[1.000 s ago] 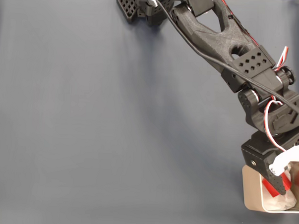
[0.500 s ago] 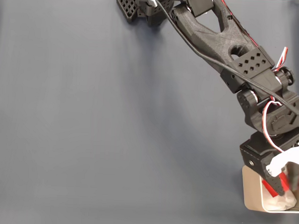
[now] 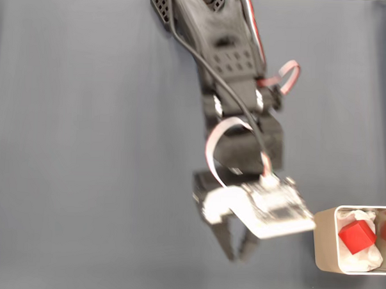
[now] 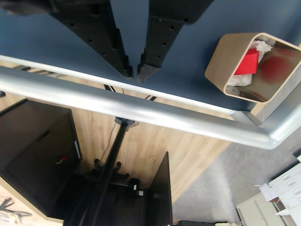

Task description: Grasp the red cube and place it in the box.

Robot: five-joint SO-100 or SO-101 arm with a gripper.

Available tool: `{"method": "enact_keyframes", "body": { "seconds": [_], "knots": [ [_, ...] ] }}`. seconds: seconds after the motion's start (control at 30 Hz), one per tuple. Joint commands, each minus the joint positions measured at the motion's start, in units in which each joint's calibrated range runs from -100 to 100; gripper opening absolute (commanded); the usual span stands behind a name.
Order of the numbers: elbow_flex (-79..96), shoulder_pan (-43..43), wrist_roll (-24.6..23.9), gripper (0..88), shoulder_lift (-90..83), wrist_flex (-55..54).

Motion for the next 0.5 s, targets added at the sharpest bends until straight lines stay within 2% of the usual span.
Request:
{"method": "enact_keyframes", "body": {
  "seconds": [0.0, 0.47],
  "knots": [
    [14.86, 3.26, -1.42, 0.0, -18.09, -1.83],
    [78.27, 5.75, -2.69, 0.0, -73.11, -4.04]
  ]
}}
